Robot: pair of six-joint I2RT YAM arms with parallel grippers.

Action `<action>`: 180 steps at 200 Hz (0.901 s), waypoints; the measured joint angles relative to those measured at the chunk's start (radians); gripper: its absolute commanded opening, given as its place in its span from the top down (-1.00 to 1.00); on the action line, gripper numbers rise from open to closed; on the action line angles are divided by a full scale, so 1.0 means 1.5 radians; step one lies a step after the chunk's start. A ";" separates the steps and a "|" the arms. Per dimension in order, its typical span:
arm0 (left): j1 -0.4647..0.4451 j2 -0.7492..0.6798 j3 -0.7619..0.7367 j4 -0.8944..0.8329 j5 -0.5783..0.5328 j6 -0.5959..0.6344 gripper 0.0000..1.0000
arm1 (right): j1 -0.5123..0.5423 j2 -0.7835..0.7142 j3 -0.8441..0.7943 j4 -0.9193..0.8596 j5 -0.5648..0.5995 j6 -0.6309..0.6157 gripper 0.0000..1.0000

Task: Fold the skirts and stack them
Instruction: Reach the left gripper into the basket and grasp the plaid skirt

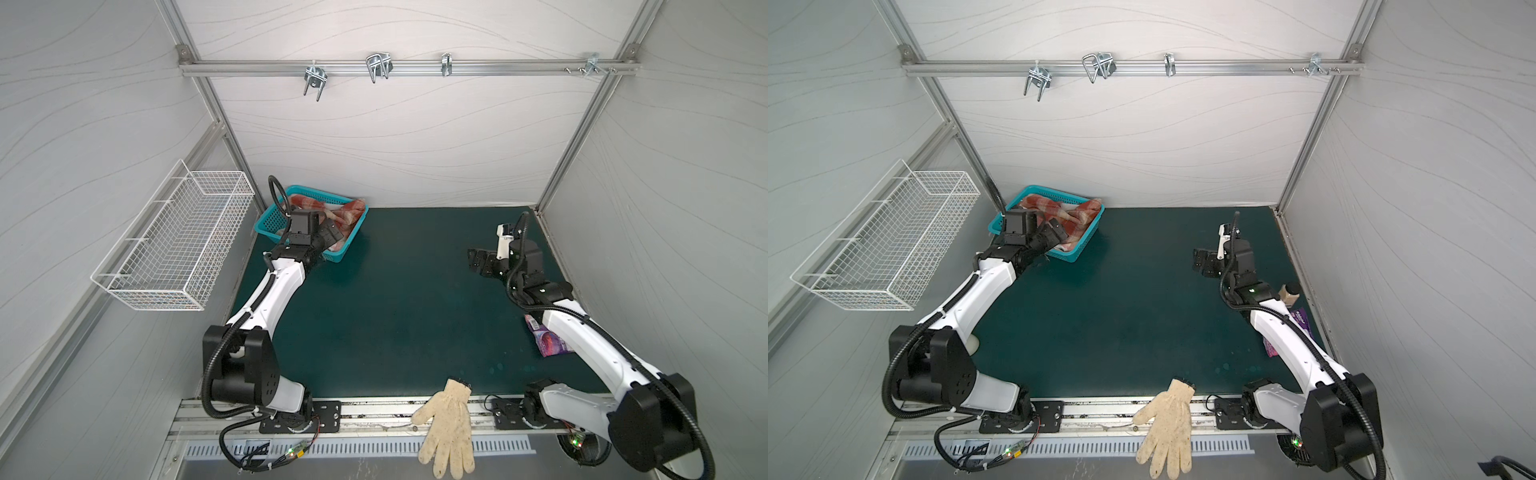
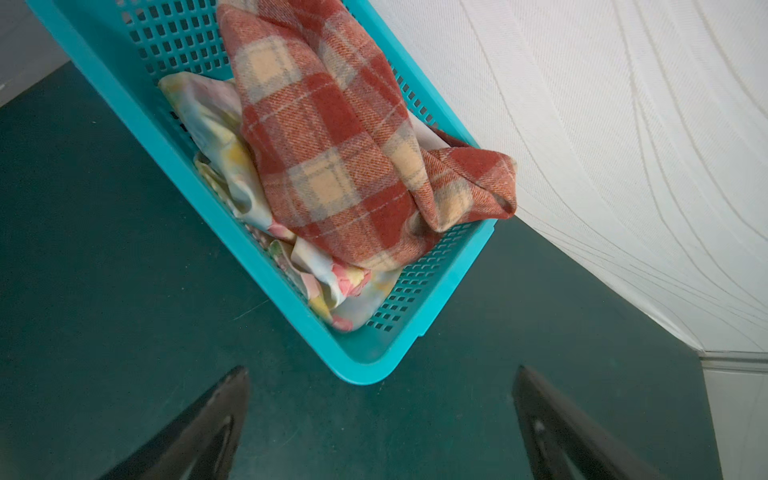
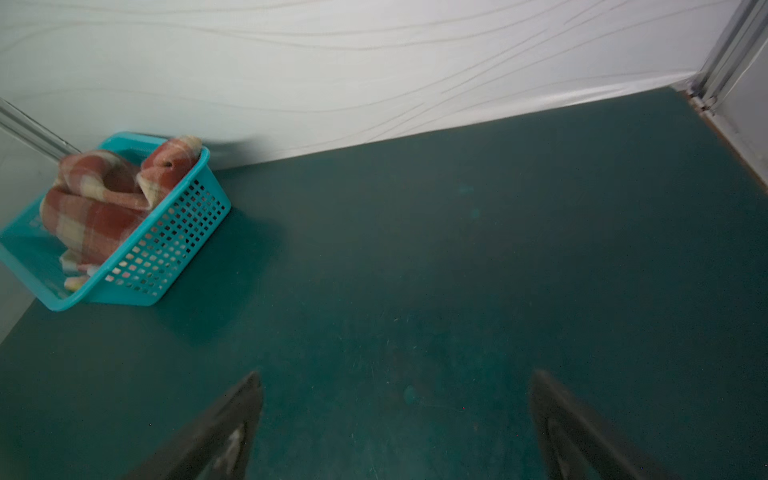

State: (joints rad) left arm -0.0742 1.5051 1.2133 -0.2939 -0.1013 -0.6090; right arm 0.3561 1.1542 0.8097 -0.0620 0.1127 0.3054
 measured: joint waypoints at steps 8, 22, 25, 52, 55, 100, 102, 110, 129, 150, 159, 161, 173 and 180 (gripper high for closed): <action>0.000 0.026 0.021 -0.003 0.000 -0.004 -0.98 | 0.003 0.007 0.000 -0.002 -0.004 0.001 -0.98; 0.000 0.070 0.054 -0.011 -0.003 -0.013 -0.98 | 0.006 0.016 0.003 -0.005 -0.012 0.002 -0.98; 0.000 0.078 0.060 -0.013 -0.004 -0.015 -0.98 | 0.006 0.018 0.004 -0.007 -0.014 0.002 -0.99; 0.000 0.159 0.113 -0.024 -0.016 -0.037 -0.98 | 0.012 0.037 0.026 -0.017 -0.029 0.004 -0.99; 0.000 0.167 0.119 -0.026 -0.017 -0.039 -0.98 | 0.012 0.038 0.028 -0.017 -0.031 0.004 -0.99; 0.000 0.273 0.231 -0.055 -0.051 -0.068 -0.98 | 0.027 0.041 0.048 -0.019 -0.041 0.002 -0.99; 0.000 0.276 0.234 -0.054 -0.053 -0.069 -0.98 | 0.027 0.041 0.048 -0.019 -0.041 0.002 -0.99; 0.000 0.287 0.247 -0.055 -0.056 -0.072 -0.98 | 0.029 0.041 0.048 -0.019 -0.043 0.001 -0.99; 0.000 0.316 0.282 -0.057 -0.061 -0.079 -0.98 | 0.030 0.041 0.048 -0.019 -0.047 0.002 -0.99; 0.000 0.359 0.337 -0.071 -0.064 -0.084 -0.98 | 0.031 0.041 0.048 -0.019 -0.050 0.002 -0.99; 0.000 0.377 0.362 -0.080 -0.067 -0.085 -0.98 | 0.031 0.041 0.050 -0.019 -0.052 0.002 -0.99; 0.000 0.381 0.367 -0.082 -0.068 -0.085 -0.98 | 0.031 0.041 0.050 -0.019 -0.054 0.002 -0.99; 0.000 0.405 0.401 -0.096 -0.073 -0.085 -0.98 | 0.031 0.041 0.052 -0.019 -0.060 0.004 -0.99; 0.000 0.419 0.422 -0.108 -0.077 -0.085 -0.98 | 0.031 0.042 0.054 -0.020 -0.064 0.004 -0.99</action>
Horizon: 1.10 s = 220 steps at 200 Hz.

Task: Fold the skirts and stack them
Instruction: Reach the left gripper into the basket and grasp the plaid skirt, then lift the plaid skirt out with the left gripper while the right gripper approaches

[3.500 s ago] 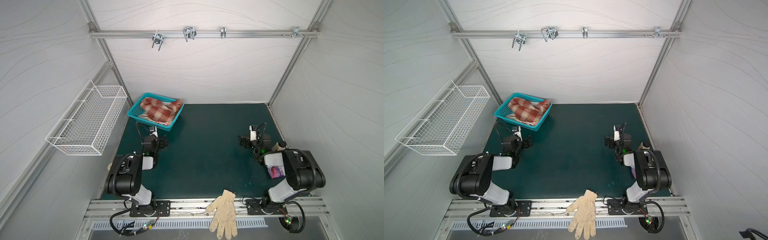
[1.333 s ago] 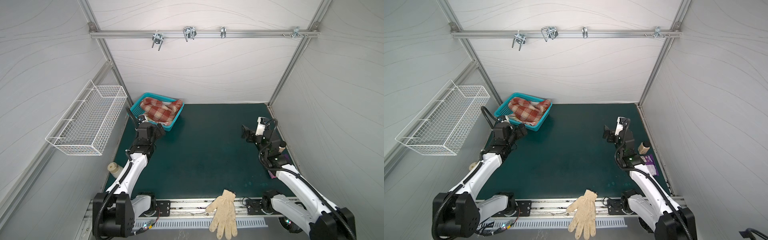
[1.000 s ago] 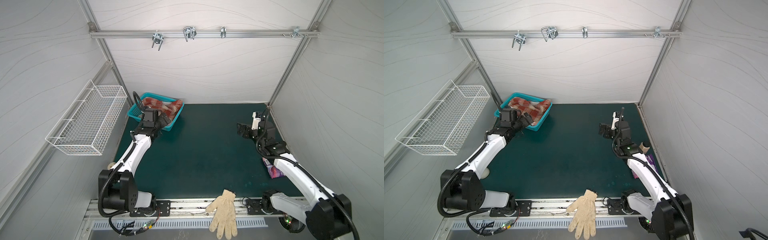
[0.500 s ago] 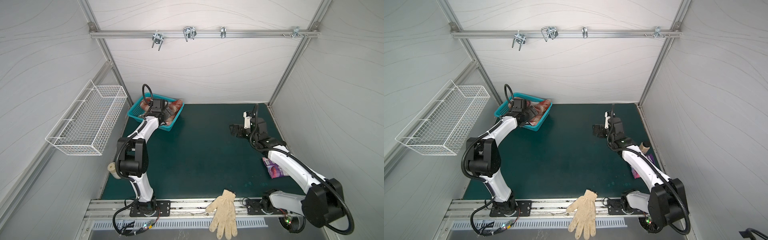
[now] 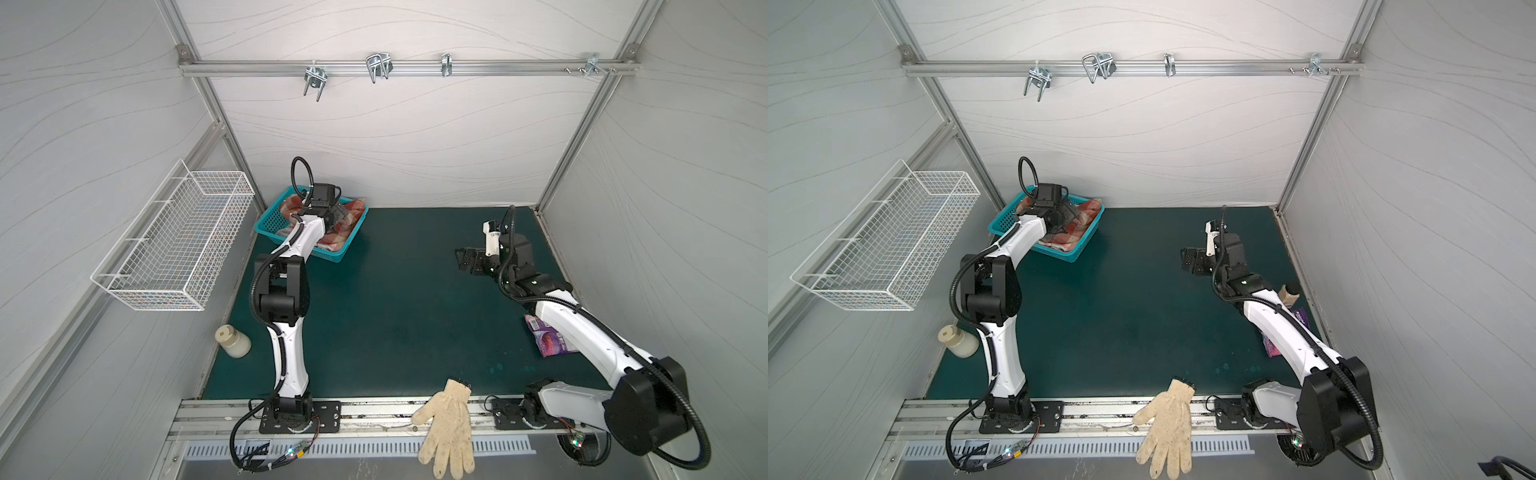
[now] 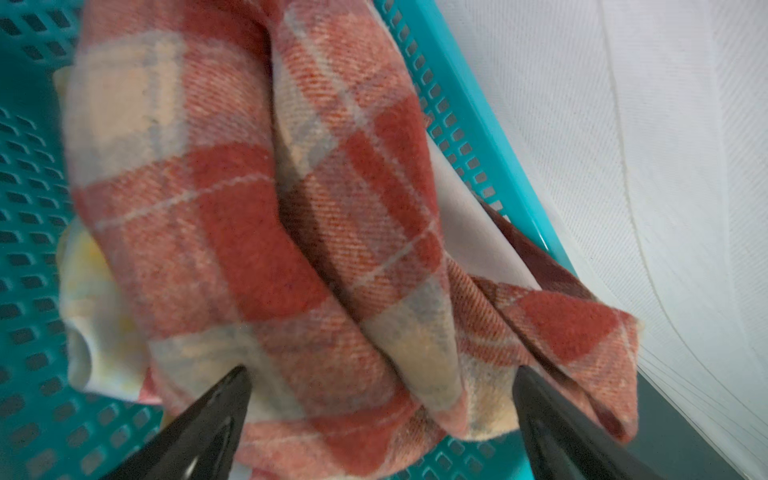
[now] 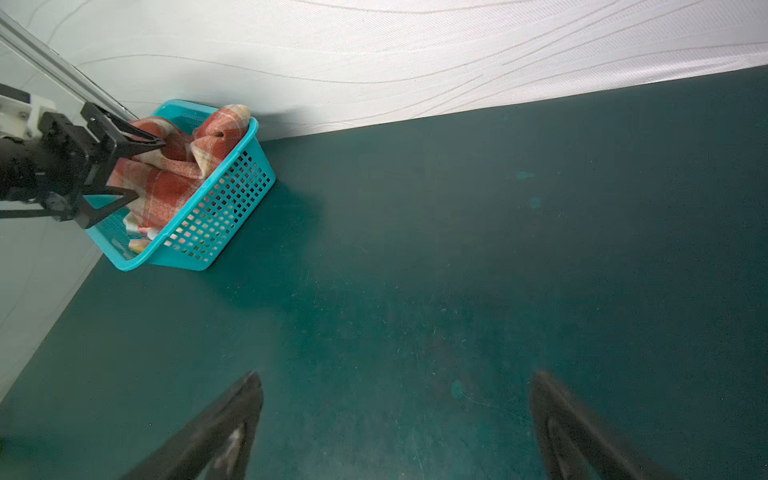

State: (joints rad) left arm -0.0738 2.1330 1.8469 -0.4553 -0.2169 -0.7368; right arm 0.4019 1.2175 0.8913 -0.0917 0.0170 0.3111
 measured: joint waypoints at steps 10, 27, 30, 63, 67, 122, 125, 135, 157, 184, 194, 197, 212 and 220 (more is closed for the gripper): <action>0.000 0.021 0.035 -0.021 -0.007 0.001 -0.98 | 0.000 0.004 0.005 0.001 -0.005 0.003 -0.98; 0.000 0.056 0.100 -0.063 -0.018 0.003 -0.94 | 0.001 0.009 0.010 0.002 -0.012 0.005 -0.99; 0.000 0.062 0.109 -0.068 -0.021 0.003 -0.93 | 0.001 0.010 0.010 0.002 -0.014 0.005 -0.99; -0.001 0.090 0.158 -0.130 -0.047 0.020 -0.78 | 0.001 0.022 0.010 0.003 -0.029 0.013 -0.99; -0.001 0.091 0.158 -0.136 -0.050 0.025 -0.74 | 0.001 0.023 0.010 0.004 -0.030 0.015 -0.99; -0.004 0.114 0.160 -0.197 -0.058 0.061 0.38 | 0.001 0.026 0.010 0.005 -0.046 0.026 -0.99; -0.004 0.114 0.160 -0.198 -0.055 0.062 0.50 | 0.001 0.026 0.010 0.005 -0.047 0.026 -0.98; -0.003 0.114 0.160 -0.199 -0.047 0.071 0.71 | 0.001 0.025 0.010 0.005 -0.050 0.027 -0.98; -0.003 0.114 0.160 -0.197 -0.024 0.074 1.00 | 0.001 0.023 0.010 0.005 -0.053 0.027 -0.98; -0.005 0.102 0.158 -0.196 -0.008 0.087 1.00 | 0.002 0.014 0.010 0.004 -0.055 0.026 -0.98; -0.008 0.090 0.153 -0.194 -0.005 0.090 1.00 | 0.003 0.011 0.010 0.004 -0.055 0.026 -0.99; -0.009 0.084 0.150 -0.193 -0.002 0.091 1.00 | 0.004 0.010 0.010 0.004 -0.056 0.026 -0.99; -0.017 0.046 0.129 -0.183 0.003 0.095 1.00 | 0.007 0.007 0.010 0.003 -0.056 0.025 -0.99; -0.023 0.021 0.114 -0.179 0.006 0.096 1.00 | 0.009 0.006 0.011 0.003 -0.057 0.025 -0.99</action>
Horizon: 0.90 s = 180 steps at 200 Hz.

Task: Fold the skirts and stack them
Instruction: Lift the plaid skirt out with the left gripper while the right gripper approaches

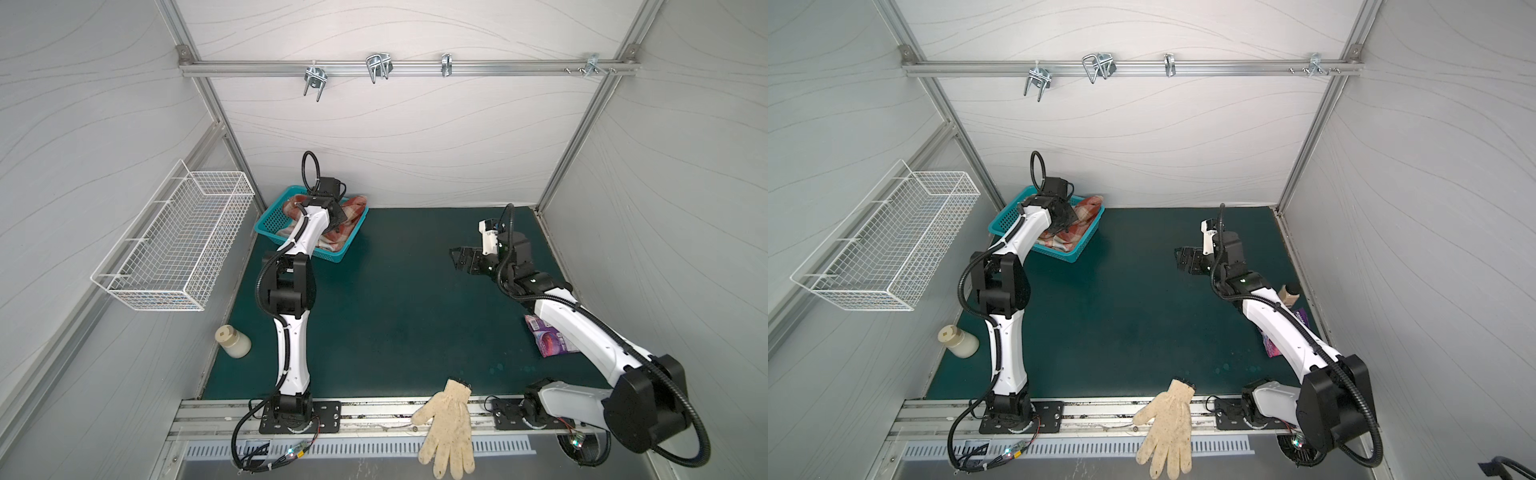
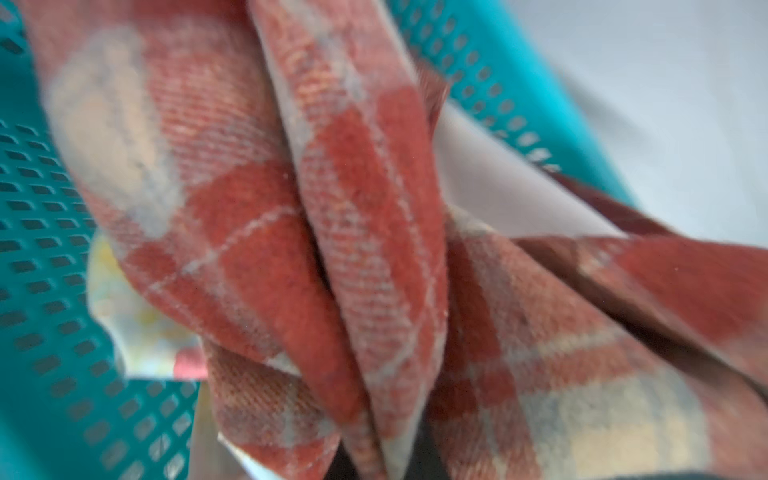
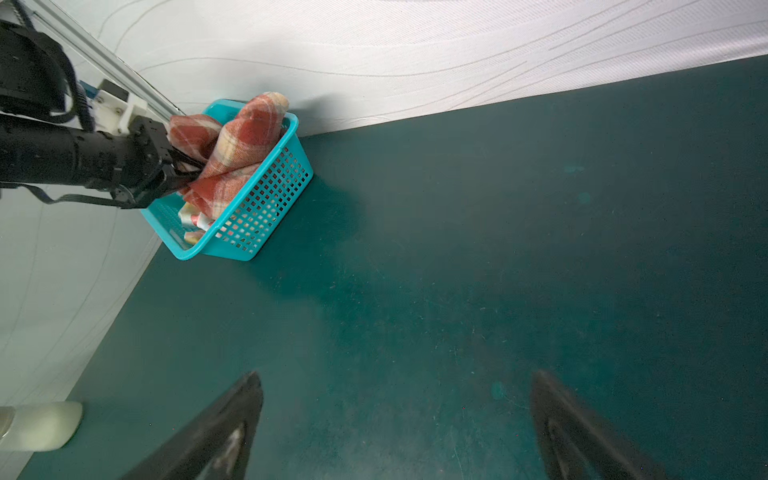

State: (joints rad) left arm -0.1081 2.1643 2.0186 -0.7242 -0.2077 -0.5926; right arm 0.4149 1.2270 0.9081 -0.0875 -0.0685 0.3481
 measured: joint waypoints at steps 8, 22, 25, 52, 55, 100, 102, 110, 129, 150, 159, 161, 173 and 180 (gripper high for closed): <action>-0.007 -0.024 -0.011 0.003 0.003 0.002 1.00 | 0.003 0.000 0.001 -0.001 -0.001 -0.001 -0.99; -0.020 -0.071 -0.029 0.016 0.009 0.010 1.00 | 0.007 0.000 0.005 -0.004 -0.001 -0.004 -0.99; -0.023 -0.080 -0.032 0.017 0.010 0.010 1.00 | 0.008 0.000 0.006 -0.005 0.000 -0.005 -0.98; -0.048 -0.158 -0.060 0.041 0.027 0.018 1.00 | 0.018 0.000 0.025 -0.010 0.000 -0.014 -0.98; -0.050 -0.165 -0.064 0.045 0.029 0.019 1.00 | 0.018 -0.001 0.027 -0.011 0.000 -0.016 -0.99; -0.096 -0.267 -0.124 0.070 0.057 0.027 1.00 | 0.026 -0.030 0.035 -0.013 0.009 -0.024 -0.98; -0.098 -0.271 -0.126 0.071 0.059 0.027 1.00 | 0.026 -0.032 0.035 -0.013 0.010 -0.024 -0.98; -0.109 -0.287 -0.136 0.074 0.064 0.028 1.00 | 0.027 -0.040 0.035 -0.013 0.013 -0.025 -0.99; -0.138 -0.329 -0.160 0.074 0.078 0.028 1.00 | 0.028 -0.066 0.034 -0.012 0.023 -0.028 -0.98; -0.169 -0.385 -0.198 0.080 0.099 0.023 1.00 | 0.029 -0.104 0.023 -0.012 0.039 -0.029 -0.99; -0.184 -0.410 -0.219 0.084 0.108 0.019 1.00 | 0.029 -0.125 0.015 -0.012 0.050 -0.029 -0.99; -0.187 -0.416 -0.224 0.087 0.109 0.018 1.00 | 0.029 -0.130 0.012 -0.012 0.052 -0.029 -0.99; -0.207 -0.445 -0.256 0.098 0.118 0.012 1.00 | 0.029 -0.159 -0.001 -0.011 0.067 -0.029 -0.99; -0.218 -0.457 -0.273 0.104 0.122 0.010 1.00 | 0.029 -0.173 -0.008 -0.011 0.076 -0.029 -0.98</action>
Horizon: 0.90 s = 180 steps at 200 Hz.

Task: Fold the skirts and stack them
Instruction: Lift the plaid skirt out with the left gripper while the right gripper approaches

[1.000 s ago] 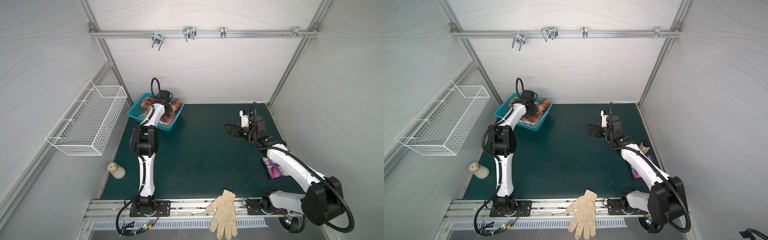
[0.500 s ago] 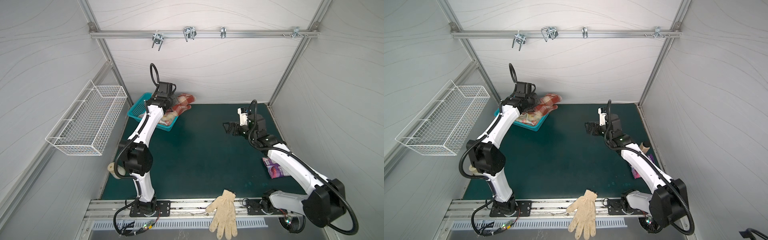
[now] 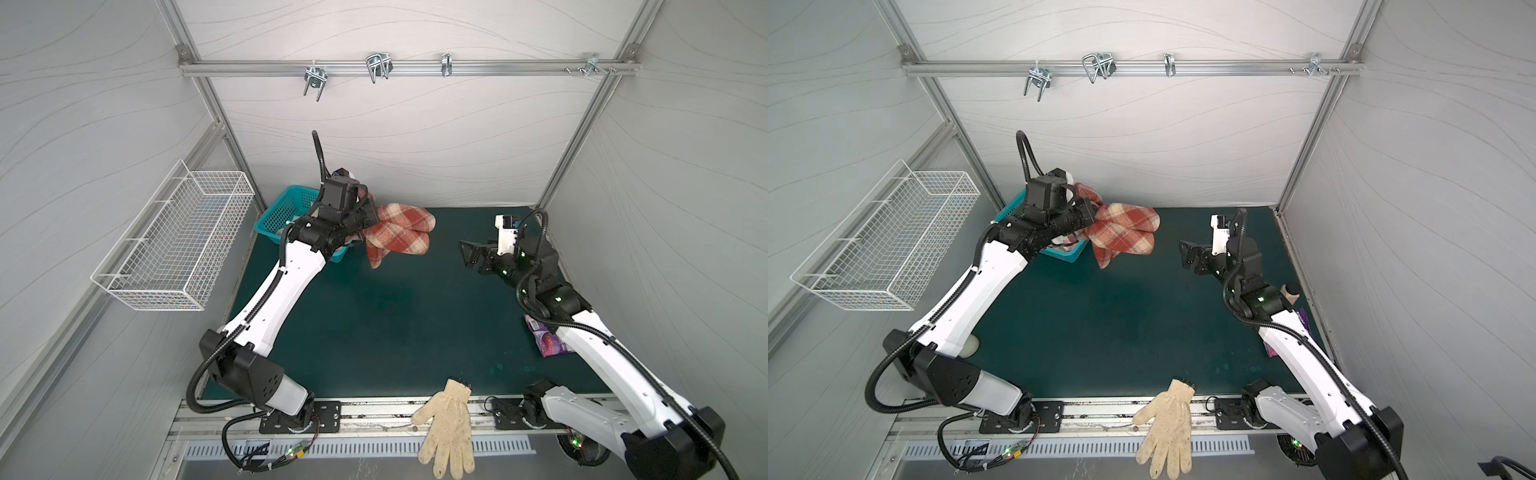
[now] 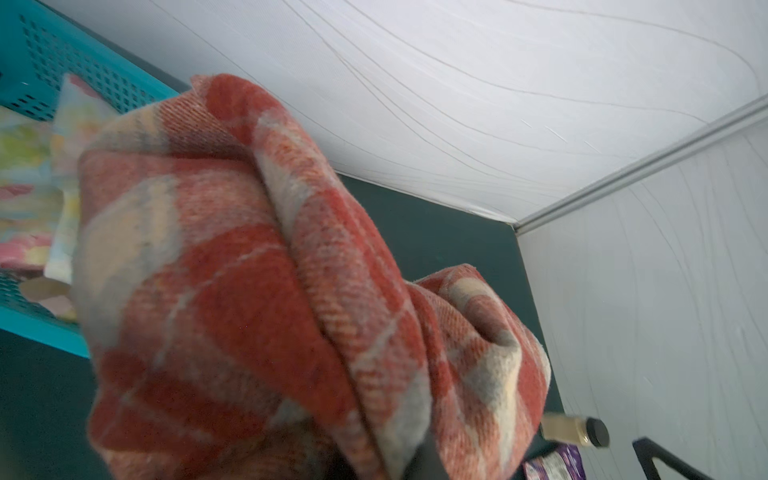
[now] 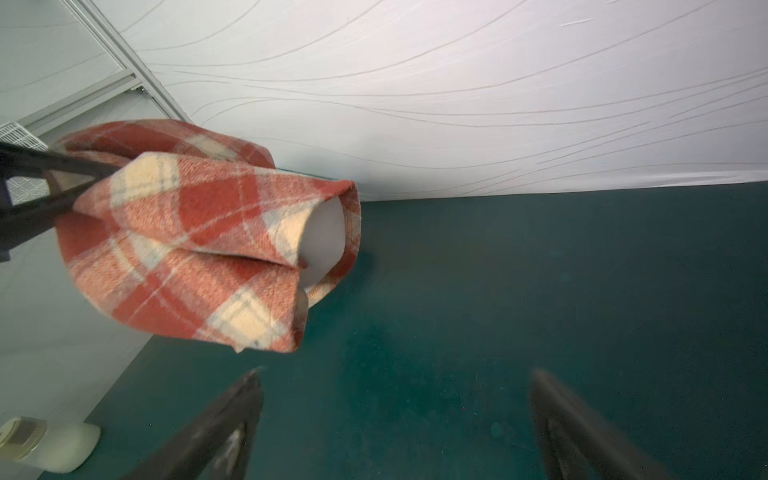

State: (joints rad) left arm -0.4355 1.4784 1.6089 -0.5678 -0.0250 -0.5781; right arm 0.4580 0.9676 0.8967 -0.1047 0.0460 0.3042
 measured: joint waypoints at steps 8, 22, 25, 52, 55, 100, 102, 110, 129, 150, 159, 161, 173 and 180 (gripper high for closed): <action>-0.013 -0.009 -0.020 0.011 0.003 -0.002 1.00 | 0.000 -0.014 -0.006 0.000 0.010 -0.001 -0.99; -0.032 -0.010 -0.047 0.027 0.017 -0.013 1.00 | 0.000 -0.027 -0.009 -0.001 0.024 -0.002 -0.99; -0.034 -0.009 -0.052 0.032 0.019 -0.014 1.00 | 0.000 -0.029 -0.009 -0.001 0.028 -0.003 -0.99; -0.070 0.043 -0.079 0.056 0.037 -0.027 1.00 | 0.000 -0.034 -0.010 -0.001 0.052 -0.006 -0.99; -0.073 0.051 -0.079 0.059 0.037 -0.029 1.00 | 0.000 -0.034 -0.011 -0.001 0.055 -0.006 -0.99; -0.129 0.229 -0.043 0.087 0.048 -0.040 0.74 | -0.002 -0.033 -0.023 -0.019 0.104 -0.010 -0.99; -0.131 0.237 -0.038 0.087 0.049 -0.041 0.68 | -0.002 -0.032 -0.023 -0.020 0.105 -0.010 -0.99; -0.140 0.273 -0.016 0.089 0.052 -0.042 0.42 | -0.006 -0.030 -0.023 -0.024 0.110 -0.010 -0.99; -0.152 0.345 0.054 0.086 0.068 -0.052 -0.18 | -0.021 -0.021 -0.022 -0.037 0.114 -0.008 -0.98; -0.157 0.373 0.104 0.091 0.072 -0.054 -0.98 | -0.039 -0.011 -0.021 -0.059 0.120 -0.005 -0.99; -0.158 0.365 0.106 0.094 0.071 -0.056 -0.98 | -0.043 -0.011 -0.021 -0.070 0.121 -0.005 -0.99; -0.158 0.364 0.106 0.094 0.070 -0.057 -0.98 | -0.044 -0.011 -0.021 -0.071 0.121 -0.005 -0.98; -0.155 0.346 0.105 0.094 0.065 -0.057 -0.98 | -0.044 -0.010 -0.021 -0.081 0.118 -0.006 -0.99; -0.151 0.331 0.098 0.097 0.064 -0.059 -0.98 | -0.044 -0.008 -0.019 -0.086 0.115 -0.006 -0.99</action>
State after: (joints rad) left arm -0.6621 1.9747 1.7557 -0.4229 0.0711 -0.6666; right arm 0.3920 0.9554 0.8677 -0.2337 0.2180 0.2955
